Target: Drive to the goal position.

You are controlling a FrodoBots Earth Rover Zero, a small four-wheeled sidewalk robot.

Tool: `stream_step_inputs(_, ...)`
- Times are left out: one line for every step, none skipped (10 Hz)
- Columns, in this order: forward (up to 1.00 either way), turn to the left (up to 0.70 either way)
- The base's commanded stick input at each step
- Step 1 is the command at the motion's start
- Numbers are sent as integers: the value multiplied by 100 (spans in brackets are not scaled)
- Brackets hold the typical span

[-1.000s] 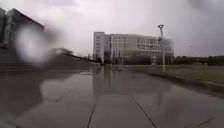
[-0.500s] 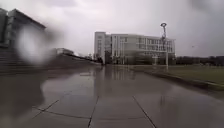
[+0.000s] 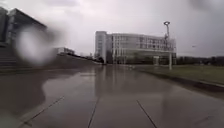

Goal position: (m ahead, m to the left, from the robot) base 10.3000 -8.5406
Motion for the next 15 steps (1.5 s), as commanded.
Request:
stream_step_inputs(70,0)
stream_step_inputs(70,-3)
stream_step_inputs(70,-34)
stream_step_inputs(70,-34)
stream_step_inputs(70,-28)
stream_step_inputs(70,-10)
stream_step_inputs(70,0)
stream_step_inputs(70,0)
stream_step_inputs(70,0)
stream_step_inputs(70,0)
stream_step_inputs(70,0)
stream_step_inputs(70,0)
stream_step_inputs(70,0)
stream_step_inputs(70,0)
stream_step_inputs(70,-1)
